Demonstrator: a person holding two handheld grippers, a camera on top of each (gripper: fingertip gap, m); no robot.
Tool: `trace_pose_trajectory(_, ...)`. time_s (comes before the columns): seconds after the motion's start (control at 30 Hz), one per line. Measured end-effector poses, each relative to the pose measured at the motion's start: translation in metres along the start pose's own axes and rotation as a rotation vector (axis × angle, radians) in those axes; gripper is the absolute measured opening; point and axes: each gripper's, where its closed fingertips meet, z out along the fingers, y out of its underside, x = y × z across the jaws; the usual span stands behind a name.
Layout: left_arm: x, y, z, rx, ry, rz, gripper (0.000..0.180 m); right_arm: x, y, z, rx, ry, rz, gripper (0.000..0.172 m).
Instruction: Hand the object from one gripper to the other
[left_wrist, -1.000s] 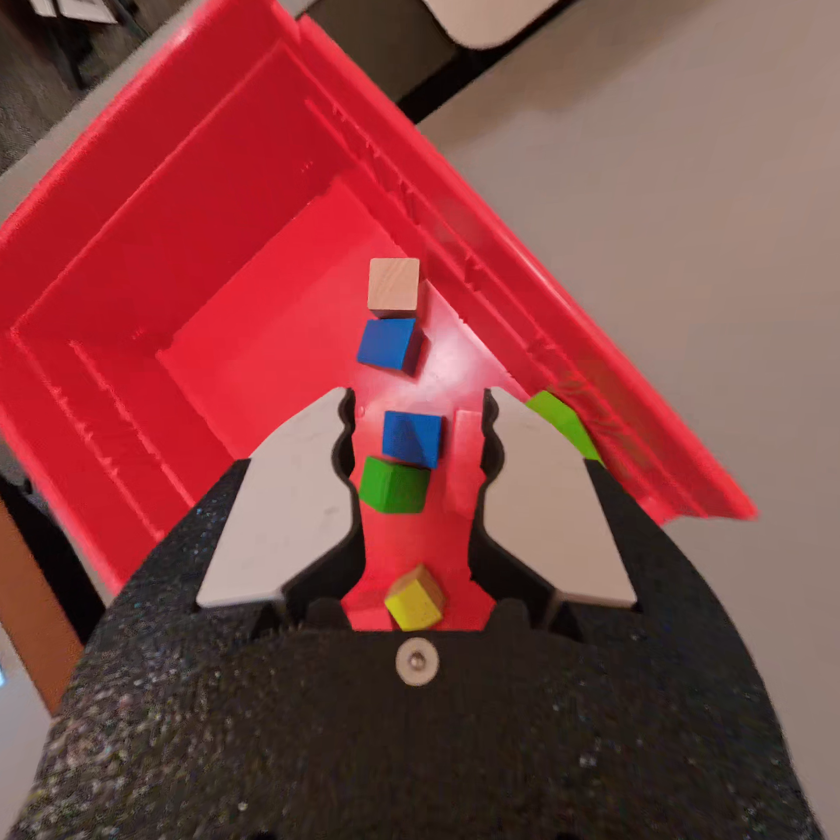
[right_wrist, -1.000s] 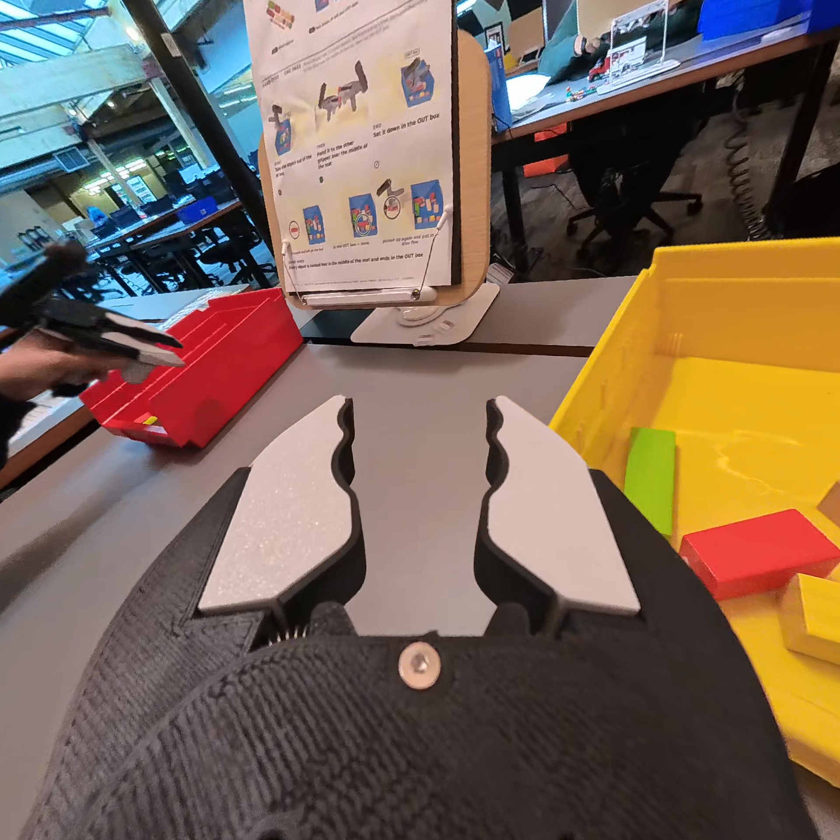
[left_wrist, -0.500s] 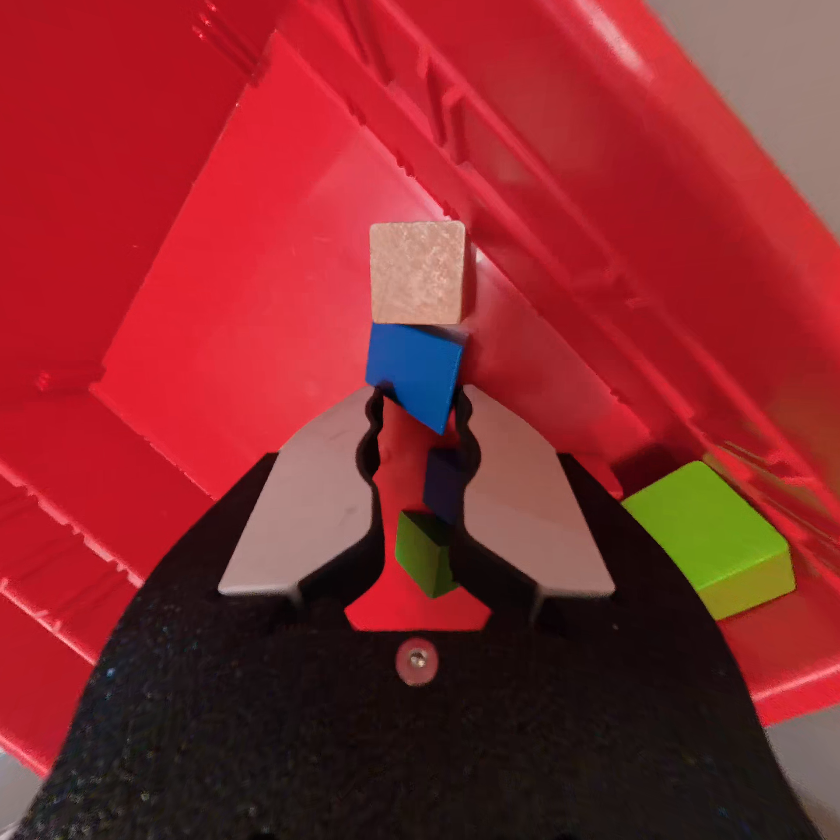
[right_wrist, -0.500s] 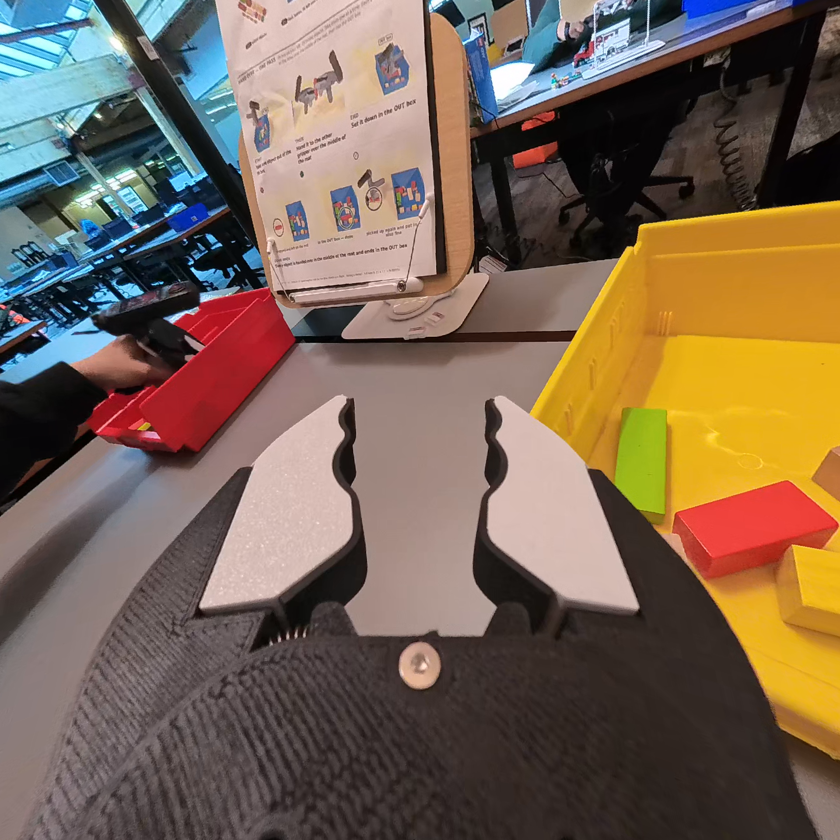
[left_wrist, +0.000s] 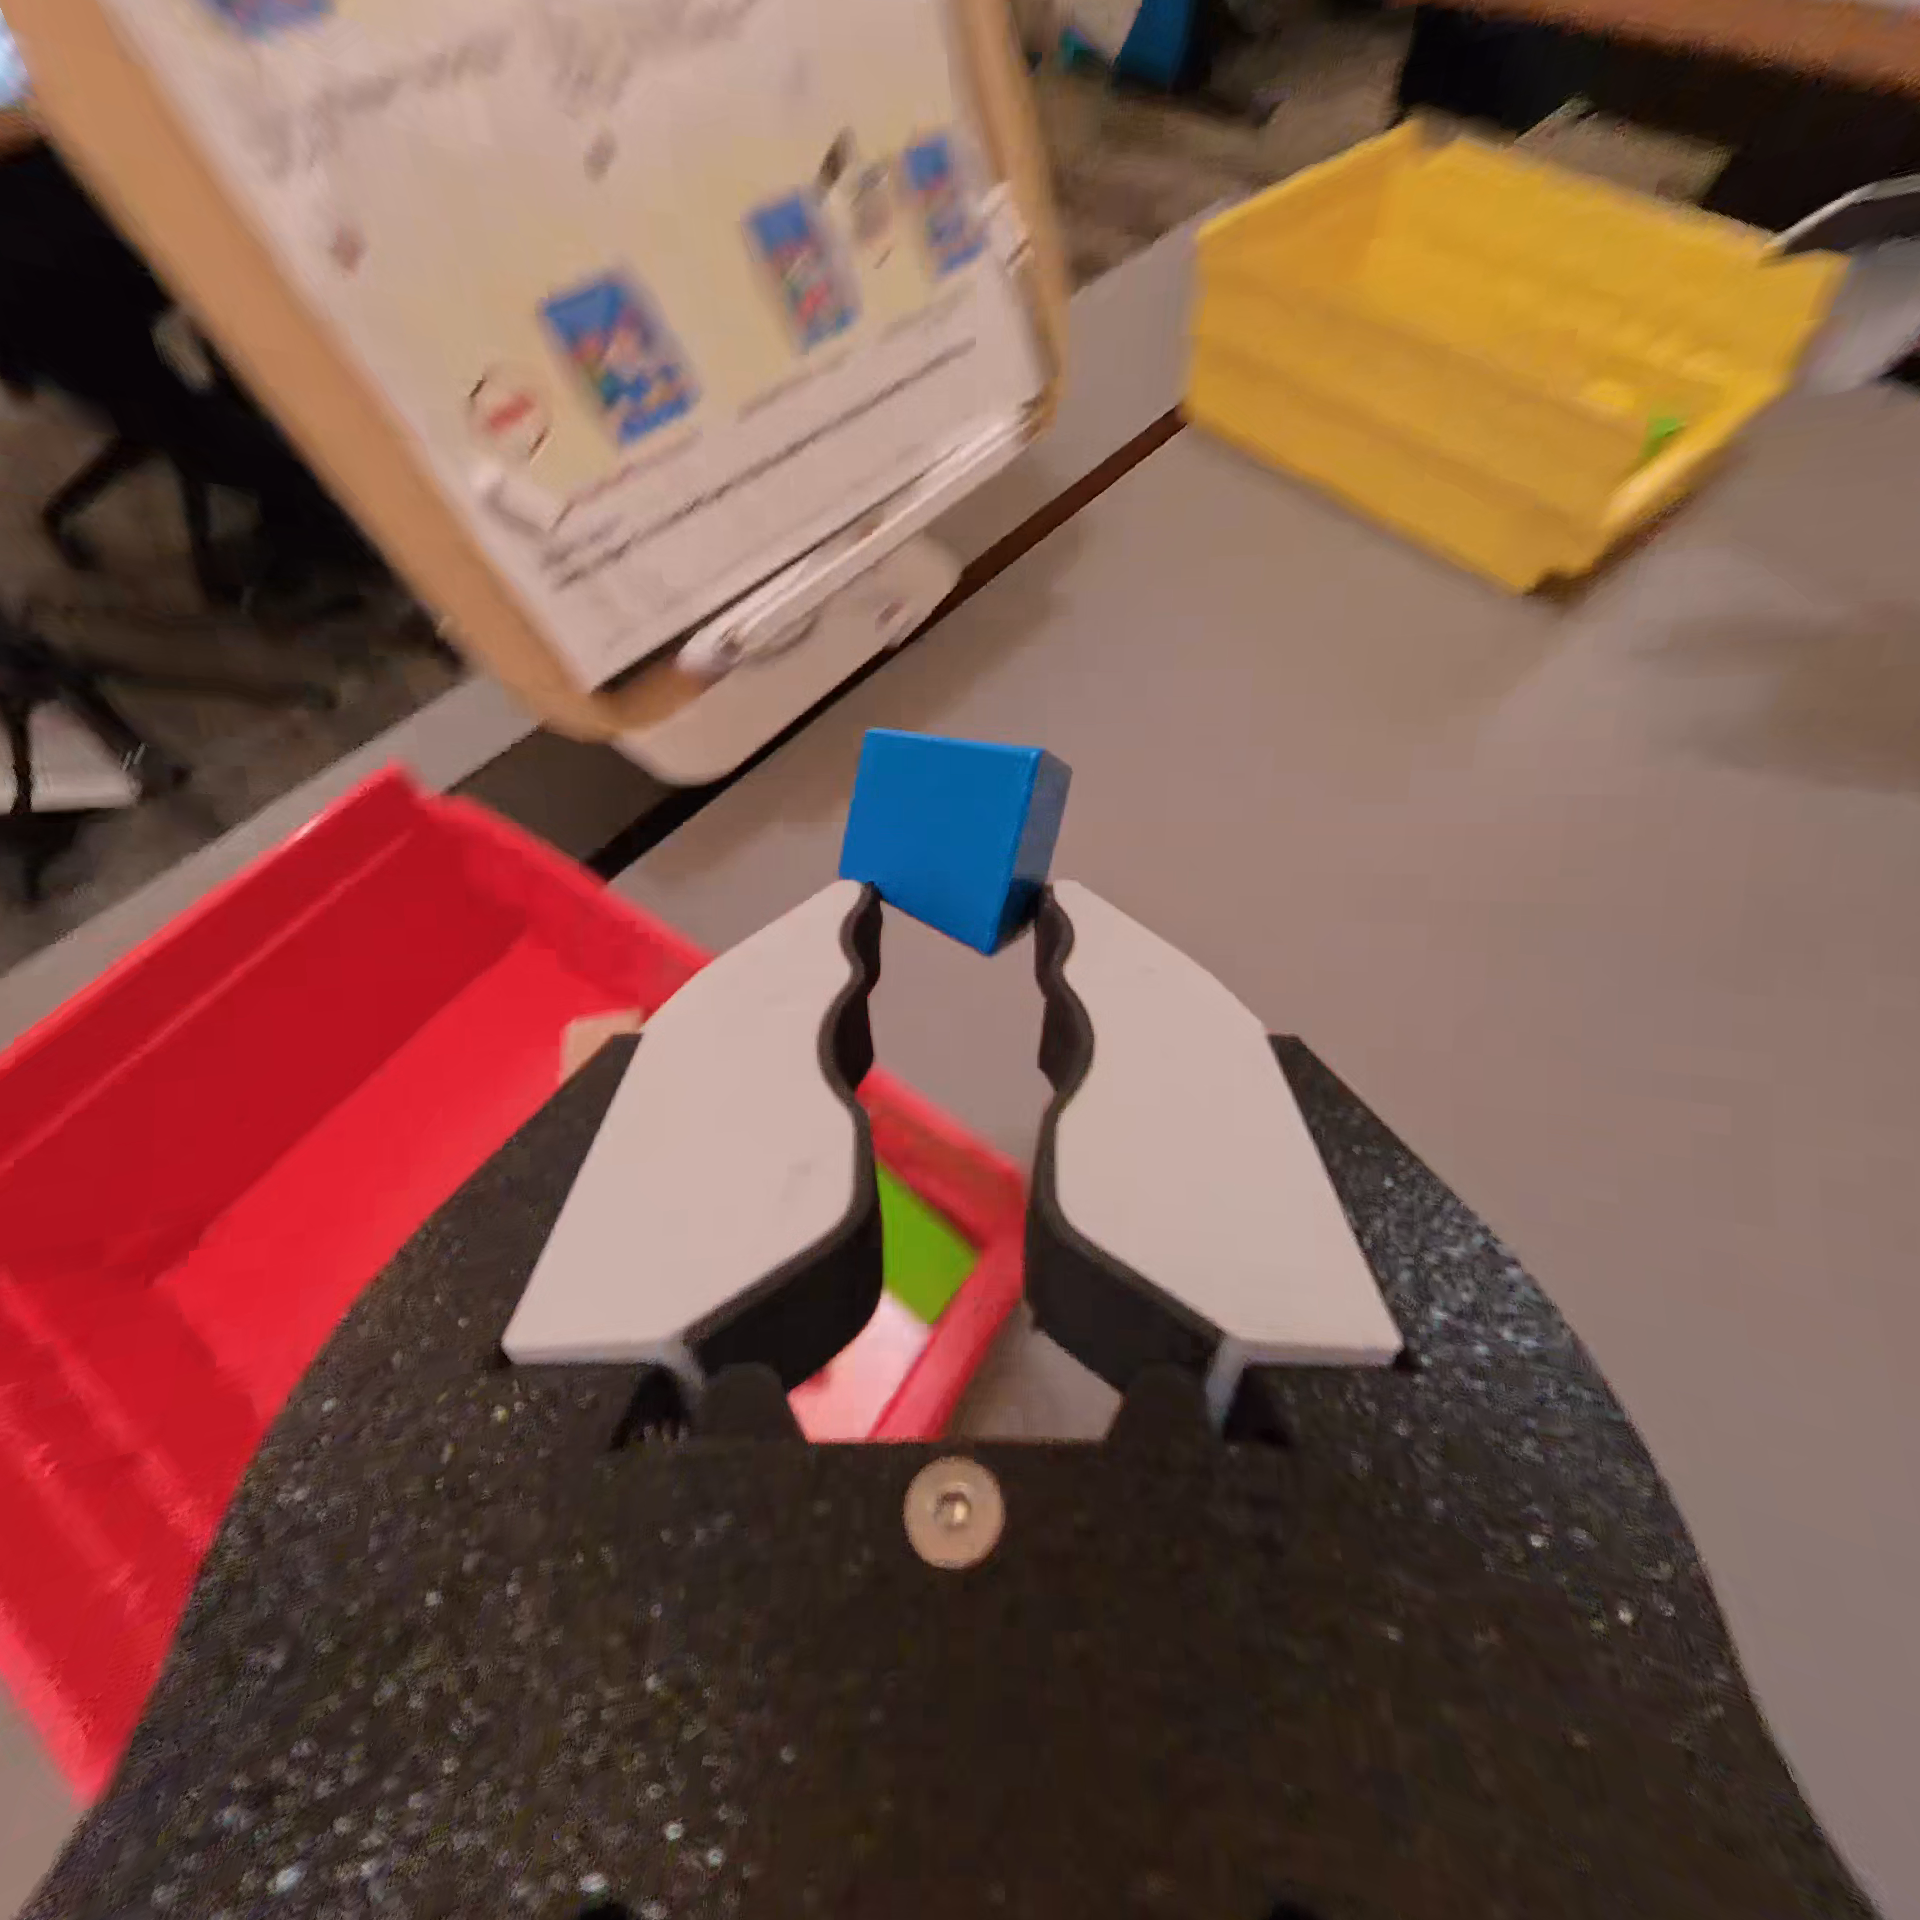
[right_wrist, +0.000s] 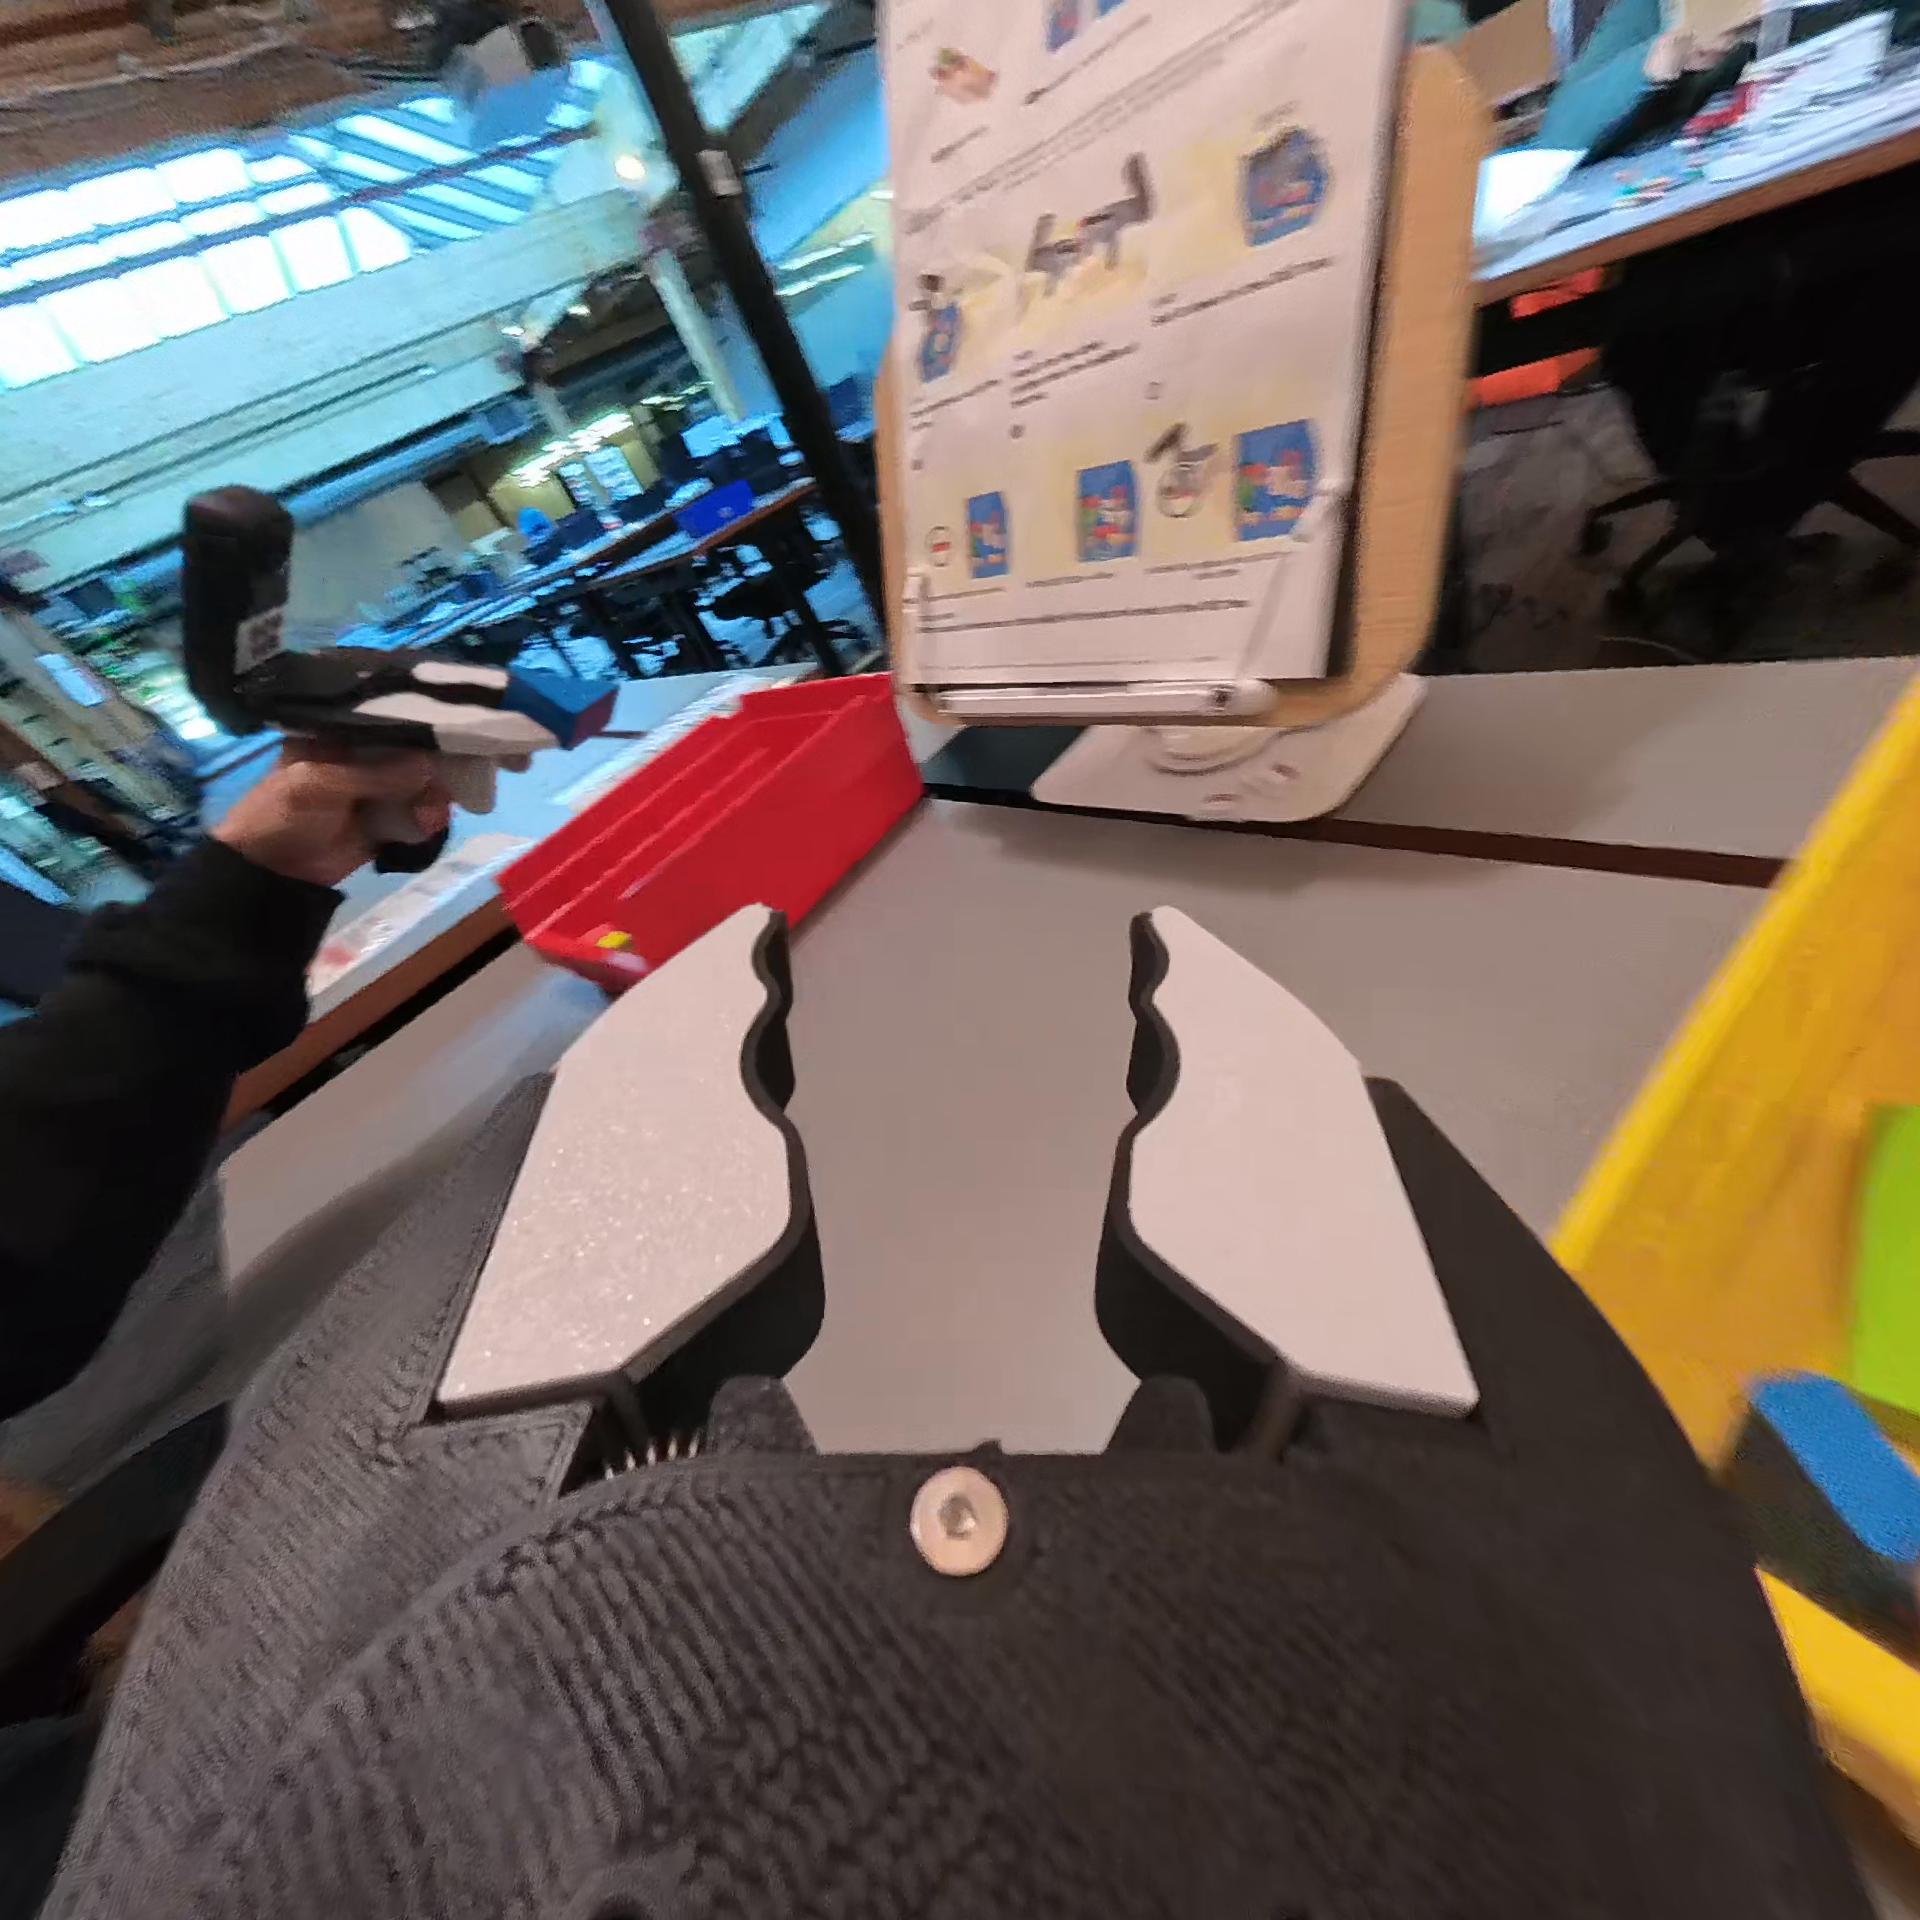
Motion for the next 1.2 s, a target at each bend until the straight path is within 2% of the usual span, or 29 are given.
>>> trace_pose_trajectory(0.03,0.021,-0.011,-0.004,0.052,0.035,0.017,0.028,-0.013,0.0,0.005,0.005,-0.048,-0.005,0.065)
trace_pose_trajectory(0.27,0.172,-0.059,-0.007,0.337,0.437,0.034,0.027,-0.116,-0.005,0.024,0.083,-0.39,-0.078,0.074)
trace_pose_trajectory(0.37,0.225,-0.068,0.0,0.394,0.597,0.049,0.027,-0.158,-0.005,0.02,0.117,-0.553,-0.118,0.077)
trace_pose_trajectory(0.5,0.268,-0.072,0.015,0.394,0.701,0.075,0.027,-0.192,-0.002,0.009,0.142,-0.673,-0.248,0.079)
trace_pose_trajectory(0.67,0.294,-0.076,0.024,0.39,0.765,0.098,0.027,-0.2,0.006,0.004,0.113,-0.685,-0.372,0.069)
trace_pose_trajectory(1.07,0.298,-0.081,0.03,0.417,0.754,0.094,0.027,-0.19,0.002,0.006,0.132,-0.677,-0.34,0.046)
trace_pose_trajectory(1.2,0.298,-0.078,0.032,0.412,0.759,0.081,0.027,-0.19,0.003,0.008,0.143,-0.662,-0.361,0.044)
